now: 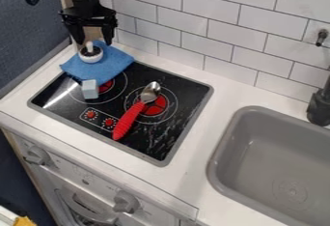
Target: Move the white toy to the left bottom of the burner
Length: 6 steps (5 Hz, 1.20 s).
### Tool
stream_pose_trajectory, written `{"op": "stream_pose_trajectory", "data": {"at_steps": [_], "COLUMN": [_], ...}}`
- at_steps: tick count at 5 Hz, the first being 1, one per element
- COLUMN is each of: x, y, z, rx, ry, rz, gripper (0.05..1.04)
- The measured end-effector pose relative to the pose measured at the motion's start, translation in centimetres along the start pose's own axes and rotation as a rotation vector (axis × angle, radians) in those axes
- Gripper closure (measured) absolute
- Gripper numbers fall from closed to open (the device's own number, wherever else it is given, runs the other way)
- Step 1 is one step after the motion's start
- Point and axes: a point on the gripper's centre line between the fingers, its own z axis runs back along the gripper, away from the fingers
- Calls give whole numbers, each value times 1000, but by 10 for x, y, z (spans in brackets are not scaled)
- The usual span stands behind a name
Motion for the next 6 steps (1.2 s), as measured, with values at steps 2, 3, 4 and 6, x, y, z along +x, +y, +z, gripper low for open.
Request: {"op": "stream_pose_trajectory", "data": {"at_steps": [2, 3, 4, 6], "x": [-5, -9, -10, -15], "y": [5, 5, 4, 3], "z": [-9, -14, -15, -16], "rx": [39, 39, 35, 30], "ry": [16, 27, 29, 55], "rz": [-25, -36, -39, -48], "gripper": [412, 703, 864, 867]}}
